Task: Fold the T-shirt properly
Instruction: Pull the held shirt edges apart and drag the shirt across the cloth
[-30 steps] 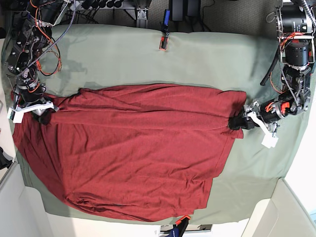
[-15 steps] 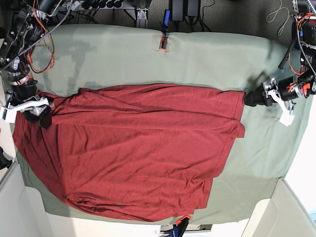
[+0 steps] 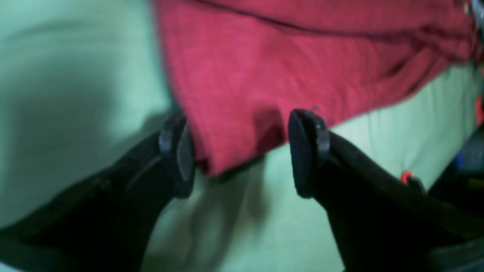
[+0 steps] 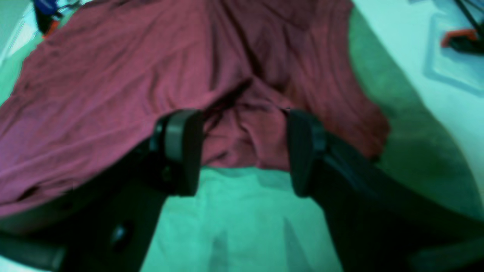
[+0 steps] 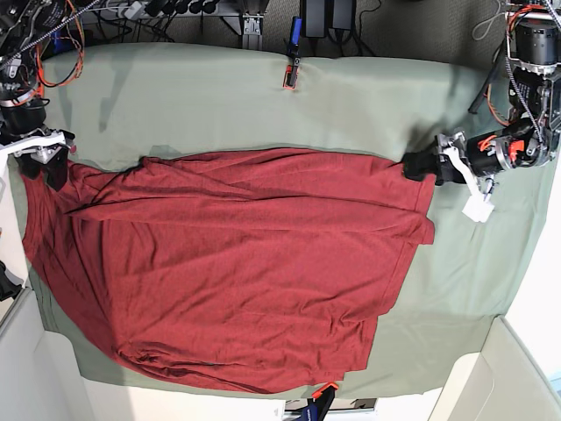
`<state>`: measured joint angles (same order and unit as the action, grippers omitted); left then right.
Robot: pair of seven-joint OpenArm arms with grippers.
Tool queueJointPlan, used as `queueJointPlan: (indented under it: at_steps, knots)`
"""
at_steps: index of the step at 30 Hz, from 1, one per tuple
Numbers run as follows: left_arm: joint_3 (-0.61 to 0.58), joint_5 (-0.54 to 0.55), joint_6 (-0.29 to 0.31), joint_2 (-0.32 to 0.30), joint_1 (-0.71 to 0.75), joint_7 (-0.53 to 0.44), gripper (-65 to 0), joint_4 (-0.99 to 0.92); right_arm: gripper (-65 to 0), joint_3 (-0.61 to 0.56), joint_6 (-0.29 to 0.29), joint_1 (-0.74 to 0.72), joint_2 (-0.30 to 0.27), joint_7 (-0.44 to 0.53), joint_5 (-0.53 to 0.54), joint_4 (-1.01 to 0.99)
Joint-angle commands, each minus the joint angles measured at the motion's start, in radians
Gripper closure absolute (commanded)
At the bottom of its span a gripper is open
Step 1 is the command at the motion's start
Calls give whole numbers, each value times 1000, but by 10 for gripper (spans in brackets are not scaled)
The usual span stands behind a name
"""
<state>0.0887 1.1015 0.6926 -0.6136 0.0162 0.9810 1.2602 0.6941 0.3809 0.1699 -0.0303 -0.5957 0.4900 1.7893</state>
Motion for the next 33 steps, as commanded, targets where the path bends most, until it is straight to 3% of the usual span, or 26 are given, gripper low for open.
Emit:
queueJointPlan:
  at_steps: [1, 8, 12, 14, 17, 21, 31, 33]
  knots:
    - [5, 2, 6, -10, -10, -4, -395, 30, -352, 11, 3, 0, -13, 19, 11, 16]
    - [5, -85, 6, 23, -10, -34, -395, 44, -352, 11, -29, 10, -45, 20, -56, -17]
    - [5, -86, 6, 23, -11, -43, -384, 44, -352, 11, -111, 10, -53, 41, -135, -40]
    - [5, -86, 6, 24, -11, -43, -312, 44, -352, 11, -127, 10, -53, 58, -157, -52]
    - [5, -114, 6, 24, -11, -66, -128, 44, -352, 11, -128, 7, -53, 68, -157, -72]
    - [5, -174, 6, 23, -11, -103, -1, 44, -352, 11, -153, -6, -53, 109, -158, -111]
    - [5, -201, 6, 23, -14, -109, 0, 44, -351, 11, -147, -113, -69, 111, -169, -258]
    - [5, -201, 6, 23, -14, -109, 0, 44, -289, 11, -149, -114, -73, 108, -168, -258]
